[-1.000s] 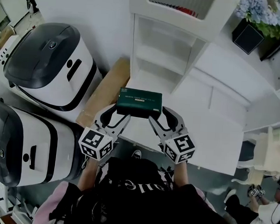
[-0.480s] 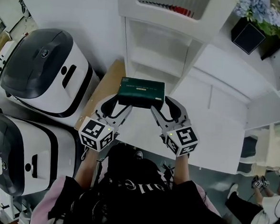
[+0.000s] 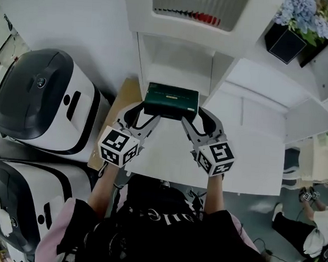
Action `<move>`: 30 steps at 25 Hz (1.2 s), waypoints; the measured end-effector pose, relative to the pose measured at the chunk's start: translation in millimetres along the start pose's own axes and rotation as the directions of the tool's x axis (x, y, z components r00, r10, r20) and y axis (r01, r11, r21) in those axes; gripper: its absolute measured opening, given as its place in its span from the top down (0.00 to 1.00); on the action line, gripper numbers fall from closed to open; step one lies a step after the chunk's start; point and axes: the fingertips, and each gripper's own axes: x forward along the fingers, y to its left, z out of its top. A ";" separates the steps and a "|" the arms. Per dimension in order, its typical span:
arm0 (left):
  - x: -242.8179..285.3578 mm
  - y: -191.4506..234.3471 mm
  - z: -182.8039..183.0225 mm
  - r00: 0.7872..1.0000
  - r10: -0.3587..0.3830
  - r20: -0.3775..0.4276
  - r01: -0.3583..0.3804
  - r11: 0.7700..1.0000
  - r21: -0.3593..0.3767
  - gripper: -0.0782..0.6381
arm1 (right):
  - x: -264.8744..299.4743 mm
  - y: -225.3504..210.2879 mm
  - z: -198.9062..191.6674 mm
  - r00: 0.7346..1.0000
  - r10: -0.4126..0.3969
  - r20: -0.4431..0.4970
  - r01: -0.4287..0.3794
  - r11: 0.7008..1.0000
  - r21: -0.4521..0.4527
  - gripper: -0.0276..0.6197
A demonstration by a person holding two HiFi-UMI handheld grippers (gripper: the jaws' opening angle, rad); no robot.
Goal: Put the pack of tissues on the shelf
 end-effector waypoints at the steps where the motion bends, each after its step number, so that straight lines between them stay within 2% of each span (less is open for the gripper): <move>1: 5.6 4.0 1.4 1.000 -0.011 -0.001 0.011 1.000 0.010 0.56 | 4.0 -4.1 1.2 1.000 -0.014 0.000 0.014 1.000 -0.004 0.58; 8: 49.3 31.3 13.3 0.999 -0.043 0.009 0.041 0.988 0.151 0.56 | 34.5 -36.0 6.6 0.992 -0.125 -0.009 0.124 0.991 -0.059 0.58; 15: 79.2 50.5 9.8 0.997 -0.073 -0.003 0.073 0.982 0.172 0.56 | 58.8 -60.1 -5.5 0.980 -0.195 -0.043 0.193 0.980 -0.051 0.59; 19: 95.1 60.2 -1.3 0.998 -0.064 -0.027 0.068 0.983 0.168 0.56 | 72.0 -72.2 -13.7 0.969 -0.242 -0.054 0.241 0.970 -0.038 0.61; 22: 99.6 66.8 -9.4 0.998 -0.049 -0.028 0.052 0.990 0.128 0.56 | 75.7 -74.6 -12.7 0.960 -0.279 -0.040 0.277 0.960 -0.045 0.62; 25: 101.4 72.9 -10.7 0.999 -0.038 -0.015 0.039 0.996 0.079 0.62 | 76.7 -75.8 -12.2 0.950 -0.312 -0.019 0.310 0.949 -0.058 0.62; 30: 107.3 74.8 -11.2 0.999 -0.041 -0.019 0.042 0.997 0.059 0.62 | 73.7 -73.0 -15.0 0.939 -0.343 -0.011 0.342 0.939 -0.034 0.62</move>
